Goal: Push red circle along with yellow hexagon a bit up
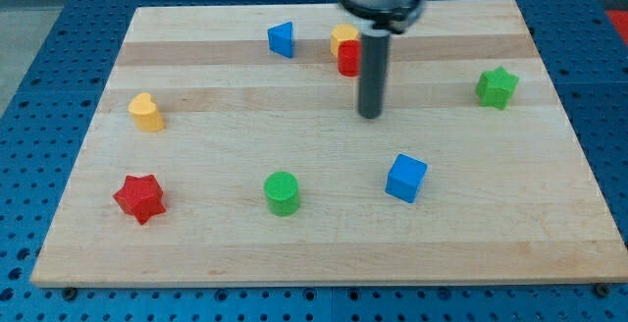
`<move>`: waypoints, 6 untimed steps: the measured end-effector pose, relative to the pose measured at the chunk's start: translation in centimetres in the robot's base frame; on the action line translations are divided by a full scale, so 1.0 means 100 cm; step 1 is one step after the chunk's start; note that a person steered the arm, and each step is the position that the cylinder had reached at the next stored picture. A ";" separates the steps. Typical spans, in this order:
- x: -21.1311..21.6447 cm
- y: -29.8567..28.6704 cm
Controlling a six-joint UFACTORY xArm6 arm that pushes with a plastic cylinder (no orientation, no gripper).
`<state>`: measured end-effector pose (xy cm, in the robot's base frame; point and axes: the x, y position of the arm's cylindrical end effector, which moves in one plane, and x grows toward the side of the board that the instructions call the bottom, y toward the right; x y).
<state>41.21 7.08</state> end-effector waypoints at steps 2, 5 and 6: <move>-0.036 -0.009; -0.103 -0.027; -0.103 -0.027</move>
